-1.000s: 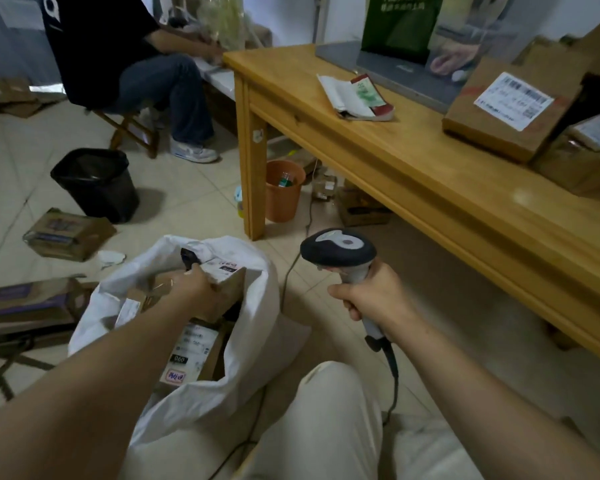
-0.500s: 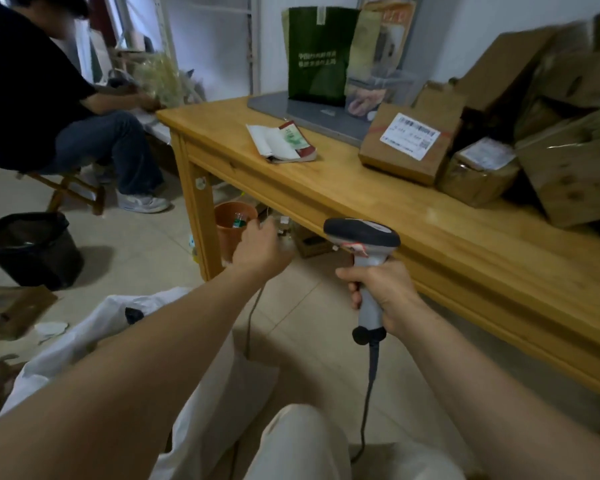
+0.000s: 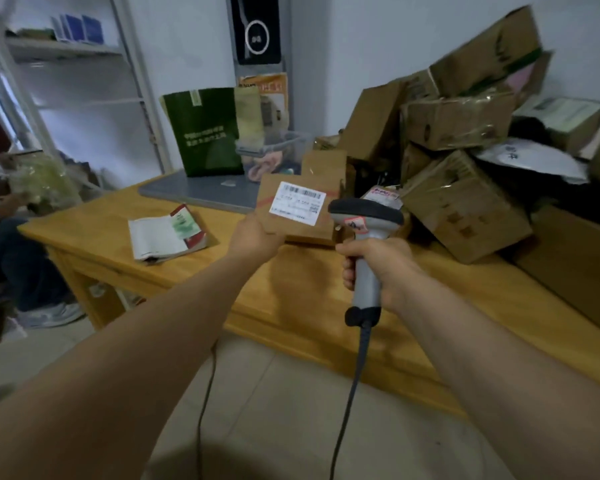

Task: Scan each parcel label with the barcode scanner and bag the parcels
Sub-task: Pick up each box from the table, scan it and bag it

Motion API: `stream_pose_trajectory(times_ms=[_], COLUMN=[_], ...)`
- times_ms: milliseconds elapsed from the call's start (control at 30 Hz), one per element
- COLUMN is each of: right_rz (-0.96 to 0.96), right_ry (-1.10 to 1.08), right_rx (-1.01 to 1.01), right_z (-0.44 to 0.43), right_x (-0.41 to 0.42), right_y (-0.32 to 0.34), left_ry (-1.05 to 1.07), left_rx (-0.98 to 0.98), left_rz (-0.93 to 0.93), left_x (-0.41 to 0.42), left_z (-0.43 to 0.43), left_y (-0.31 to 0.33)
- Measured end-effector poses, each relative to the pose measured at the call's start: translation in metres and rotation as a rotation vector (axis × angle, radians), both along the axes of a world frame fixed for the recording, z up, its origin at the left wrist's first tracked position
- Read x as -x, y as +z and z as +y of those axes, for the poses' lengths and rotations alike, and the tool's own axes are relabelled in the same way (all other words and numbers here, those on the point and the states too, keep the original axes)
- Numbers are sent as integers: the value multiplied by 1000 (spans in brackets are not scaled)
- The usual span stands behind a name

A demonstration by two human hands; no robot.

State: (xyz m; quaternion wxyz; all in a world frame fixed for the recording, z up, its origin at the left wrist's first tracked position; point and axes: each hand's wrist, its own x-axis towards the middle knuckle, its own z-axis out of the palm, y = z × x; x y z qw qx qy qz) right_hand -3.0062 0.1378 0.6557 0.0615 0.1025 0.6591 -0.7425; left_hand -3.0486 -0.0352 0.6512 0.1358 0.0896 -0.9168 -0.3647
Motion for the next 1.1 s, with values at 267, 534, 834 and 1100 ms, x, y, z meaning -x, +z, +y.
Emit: stream_pose_trajectory(times_ms=[267, 534, 834, 1100], right_rz=[-40, -22, 17, 99], right_ry=[83, 92, 65, 44], right_rx=[62, 96, 44, 8], right_z=[-1, -14, -9, -5], right_x=[66, 78, 10, -92], right_y=[-1, -13, -19, -20], left_ry=[220, 168, -143, -110], left_rx=[-363, -672, -748, -788], left_rz=[-103, -46, -190, -113], left_x=[84, 87, -1, -89], left_z=[-6, -20, -62, -66], left_y=[-17, -21, 8, 11])
